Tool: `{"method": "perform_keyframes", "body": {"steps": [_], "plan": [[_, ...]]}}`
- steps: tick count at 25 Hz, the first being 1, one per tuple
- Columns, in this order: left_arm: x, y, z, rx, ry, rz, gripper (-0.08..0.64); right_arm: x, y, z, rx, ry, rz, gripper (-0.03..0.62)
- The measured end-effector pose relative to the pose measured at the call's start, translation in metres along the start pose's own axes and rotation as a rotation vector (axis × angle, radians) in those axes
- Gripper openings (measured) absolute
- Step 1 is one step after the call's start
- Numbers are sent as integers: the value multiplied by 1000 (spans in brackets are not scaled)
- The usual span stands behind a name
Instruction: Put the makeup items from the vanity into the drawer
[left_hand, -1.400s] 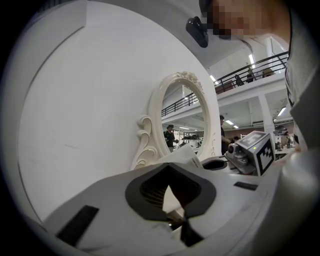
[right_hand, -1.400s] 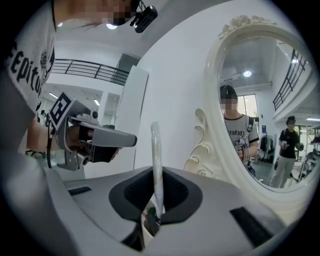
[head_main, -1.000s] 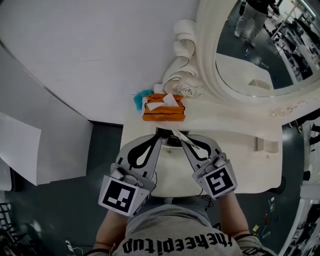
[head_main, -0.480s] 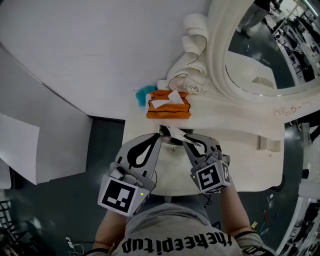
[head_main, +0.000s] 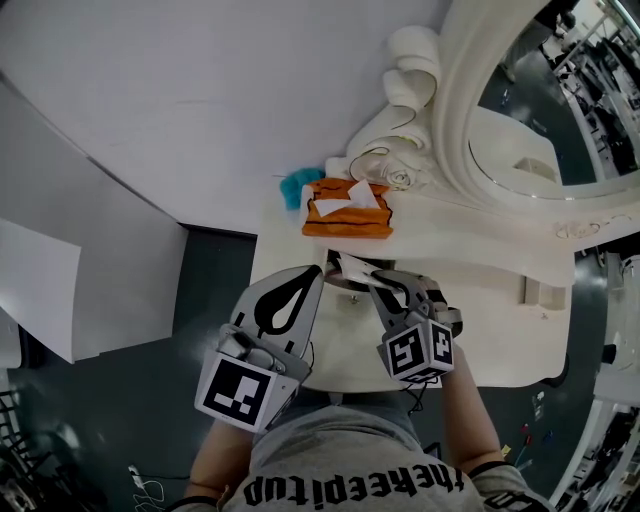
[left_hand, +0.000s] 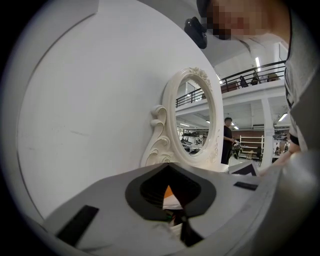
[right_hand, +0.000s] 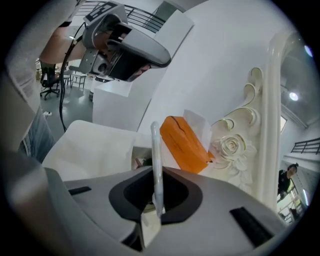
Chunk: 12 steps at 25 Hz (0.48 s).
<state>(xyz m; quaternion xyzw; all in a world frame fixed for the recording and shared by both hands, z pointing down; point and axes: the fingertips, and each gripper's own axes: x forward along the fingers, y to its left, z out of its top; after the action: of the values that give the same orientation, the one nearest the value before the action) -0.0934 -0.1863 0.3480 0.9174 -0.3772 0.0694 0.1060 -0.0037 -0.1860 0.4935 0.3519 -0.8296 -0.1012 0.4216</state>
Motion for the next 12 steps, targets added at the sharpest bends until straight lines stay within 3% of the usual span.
{"method": "perform_keyframes", "body": {"steps": [12], "plan": [[-4,13,-3,-11,5,20,32,19,-4,-8,-52,103,11,40]]}}
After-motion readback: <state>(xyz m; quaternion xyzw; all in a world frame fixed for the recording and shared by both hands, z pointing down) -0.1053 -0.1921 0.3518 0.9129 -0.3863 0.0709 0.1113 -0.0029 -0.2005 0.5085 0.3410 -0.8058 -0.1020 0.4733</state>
